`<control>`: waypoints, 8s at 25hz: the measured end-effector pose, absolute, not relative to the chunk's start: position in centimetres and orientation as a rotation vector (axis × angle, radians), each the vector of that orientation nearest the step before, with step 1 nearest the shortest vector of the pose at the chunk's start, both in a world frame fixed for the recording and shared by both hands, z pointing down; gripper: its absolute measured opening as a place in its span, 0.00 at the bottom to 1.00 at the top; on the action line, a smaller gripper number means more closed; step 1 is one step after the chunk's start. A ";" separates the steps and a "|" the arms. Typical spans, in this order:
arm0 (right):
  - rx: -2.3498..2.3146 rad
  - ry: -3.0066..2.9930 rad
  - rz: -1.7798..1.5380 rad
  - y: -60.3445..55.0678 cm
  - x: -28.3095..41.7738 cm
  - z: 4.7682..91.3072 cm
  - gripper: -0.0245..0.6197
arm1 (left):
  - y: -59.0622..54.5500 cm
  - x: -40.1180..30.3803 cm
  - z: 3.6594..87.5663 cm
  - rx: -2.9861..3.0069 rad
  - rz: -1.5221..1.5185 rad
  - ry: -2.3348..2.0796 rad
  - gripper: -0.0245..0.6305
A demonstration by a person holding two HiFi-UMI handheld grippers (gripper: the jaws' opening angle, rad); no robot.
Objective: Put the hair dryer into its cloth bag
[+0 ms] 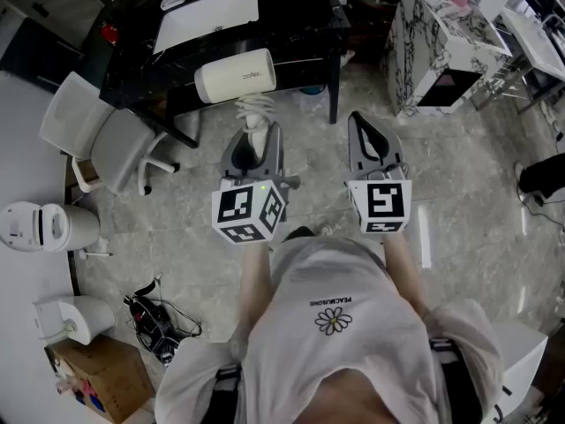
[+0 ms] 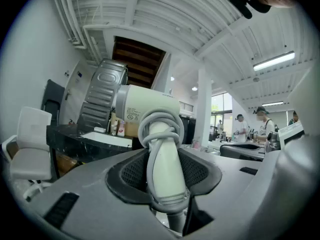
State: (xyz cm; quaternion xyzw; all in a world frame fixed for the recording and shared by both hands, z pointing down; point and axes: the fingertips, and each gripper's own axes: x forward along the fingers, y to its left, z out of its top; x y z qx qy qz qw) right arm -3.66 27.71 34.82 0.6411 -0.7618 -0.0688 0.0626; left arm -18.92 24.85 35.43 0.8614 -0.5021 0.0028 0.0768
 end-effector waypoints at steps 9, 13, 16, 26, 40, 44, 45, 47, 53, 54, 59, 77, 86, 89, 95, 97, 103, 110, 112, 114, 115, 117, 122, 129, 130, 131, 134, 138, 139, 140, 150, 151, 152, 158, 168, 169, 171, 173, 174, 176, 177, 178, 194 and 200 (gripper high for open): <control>1.932 -2.337 -0.126 26.9 -3.0 35.9 0.06 | 24.3 -17.9 35.3 2.603 -0.008 -1.469 0.30; 1.951 -2.366 -0.059 26.5 -2.4 36.1 0.06 | 24.0 -17.6 35.1 2.588 -0.010 -1.457 0.30; 1.964 -2.410 0.008 26.3 -2.2 36.5 0.06 | 23.9 -17.9 35.3 2.568 -0.025 -1.459 0.30; 1.886 -2.403 0.016 23.7 -2.5 38.6 0.06 | 20.5 -18.4 36.3 2.539 -0.011 -1.482 0.30; 1.788 -2.316 -0.157 8.2 0.7 37.0 0.06 | 4.9 -13.4 34.4 2.595 -0.067 -1.416 0.30; 1.755 -2.322 -0.211 1.2 1.4 35.3 0.06 | -1.1 -12.3 33.1 2.601 -0.077 -1.413 0.30; 1.755 -2.326 -0.220 -0.6 1.7 34.9 0.06 | -2.5 -12.1 32.8 2.603 -0.087 -1.414 0.30; 1.747 -2.339 -0.235 -4.0 2.0 34.2 0.06 | -5.3 -11.9 32.1 2.600 -0.113 -1.419 0.30; 1.700 -2.379 -0.234 -12.4 2.6 33.7 0.06 | -13.0 -11.3 30.6 2.602 -0.132 -1.450 0.30; 1.682 -2.383 -0.235 -13.4 2.5 33.7 0.06 | -13.9 -11.3 30.4 2.600 -0.133 -1.459 0.30; 1.587 -2.392 -0.295 -17.3 1.9 33.5 0.06 | -17.1 -11.5 30.2 2.578 -0.116 -1.512 0.30; 1.309 -2.556 -0.243 -22.4 3.5 33.3 0.06 | -19.7 -9.3 31.4 2.402 -0.035 -1.736 0.30; 0.587 -2.340 -0.504 -19.3 1.0 39.1 0.17 | -18.4 -9.3 33.5 2.379 0.150 -1.827 0.30; 0.444 -2.237 -0.500 -18.7 1.1 42.2 0.17 | -17.8 -9.5 35.1 2.329 0.170 -1.806 0.30; 0.211 -2.044 -0.501 -18.6 1.1 47.8 0.20 | -16.7 -9.6 38.4 2.242 0.234 -1.755 0.30; 0.187 -2.011 -0.495 -19.0 1.0 48.6 0.20 | -16.4 -9.6 39.0 2.228 0.237 -1.748 0.30; 0.135 -1.943 -0.459 -20.1 1.0 49.7 0.18 | -16.0 -9.3 40.3 2.212 0.243 -1.707 0.30; 0.119 -1.916 -0.449 -19.9 1.3 50.4 0.09 | -15.9 -8.9 40.6 2.213 0.262 -1.689 0.30; 0.129 -1.926 -0.466 -20.0 1.2 49.9 0.08 | -15.9 -8.9 40.4 2.212 0.253 -1.685 0.30; 0.159 -1.967 -0.479 -20.4 1.0 49.0 0.08 | -15.9 -9.0 40.5 2.221 0.255 -1.674 0.30; 0.185 -1.996 -0.479 -20.7 0.9 48.3 0.08 | -16.0 -9.0 40.5 2.234 0.266 -1.665 0.30; 0.247 -2.065 -0.463 -21.4 0.7 46.8 0.07 | -16.5 -9.2 40.5 2.262 0.294 -1.644 0.30; 0.423 -2.223 -0.406 -23.5 0.7 42.9 0.07 | -16.9 -9.3 40.4 2.259 0.218 -1.523 0.30; 0.493 -2.252 -0.411 -24.7 1.1 41.1 0.07 | -13.3 -5.8 41.6 2.268 0.250 -1.136 0.30; 0.493 -2.252 -0.412 -24.8 1.1 41.1 0.07 | -12.7 -5.2 41.9 2.247 0.251 -1.073 0.30; 0.494 -2.252 -0.415 -24.8 1.1 41.0 0.07 | -12.2 -4.7 42.3 2.224 0.260 -1.021 0.30; 0.507 -2.245 -0.424 -24.9 1.4 41.0 0.07 | -11.0 -3.7 43.3 2.203 0.334 -0.937 0.30; 0.531 -2.251 -0.424 -25.2 1.4 40.8 0.07 | -9.8 -2.2 44.0 2.187 0.369 -0.842 0.30; 0.538 -2.256 -0.422 -25.3 1.4 40.7 0.07 | -9.6 -1.8 44.2 2.180 0.373 -0.814 0.30; 0.544 -2.259 -0.421 -25.4 1.4 40.7 0.07 | -9.3 -1.4 44.4 2.178 0.384 -0.790 0.30; 0.520 -2.261 -0.448 -24.2 1.5 40.8 0.07 | -11.1 -0.9 46.6 2.116 0.465 -0.789 0.30; 0.517 -2.261 -0.450 -24.1 1.5 40.8 0.07 | -11.6 -1.0 46.8 2.110 0.477 -0.802 0.30; 0.514 -2.259 -0.454 -24.0 1.6 40.9 0.07 | -12.1 -1.1 46.9 2.104 0.482 -0.812 0.30; 0.515 -2.265 -0.494 -23.4 1.3 40.2 0.07 | -15.1 -1.3 47.4 2.089 0.523 -0.873 0.30; 0.505 -2.320 -0.472 -22.7 1.0 39.7 0.07 | -20.6 -1.1 47.1 2.041 0.520 -0.984 0.30; 0.506 -2.317 -0.483 -22.6 0.9 39.6 0.07 | -20.9 -1.2 47.0 2.042 0.527 -0.992 0.30; 0.518 -2.308 -0.510 -22.7 1.0 39.5 0.07 | -21.2 -1.3 46.8 2.046 0.539 -0.999 0.30; 0.529 -2.305 -0.523 -23.0 1.1 39.3 0.07 | -21.5 -1.4 46.5 2.048 0.539 -1.002 0.30; 0.529 -2.307 -0.522 -23.1 1.1 39.3 0.07 | -21.7 -1.5 46.4 2.047 0.536 -1.008 0.30; 0.519 -2.313 -0.521 -22.9 1.0 39.2 0.07 | -22.1 -1.5 46.4 2.041 0.535 -1.026 0.30; 0.513 -2.317 -0.526 -22.7 0.9 39.1 0.07 | -22.4 -1.6 46.5 2.037 0.537 -1.034 0.30; 0.506 -2.323 -0.534 -22.5 0.8 39.0 0.07 | -22.8 -1.5 46.6 2.032 0.535 -1.040 0.30; 0.457 -2.406 -0.540 -21.4 0.4 37.7 0.07 | -29.9 -1.0 48.1 1.960 0.471 -1.139 0.30; 0.450 -2.420 -0.499 -21.2 0.3 38.0 0.07 | -31.6 -1.3 48.9 1.989 0.517 -1.195 0.30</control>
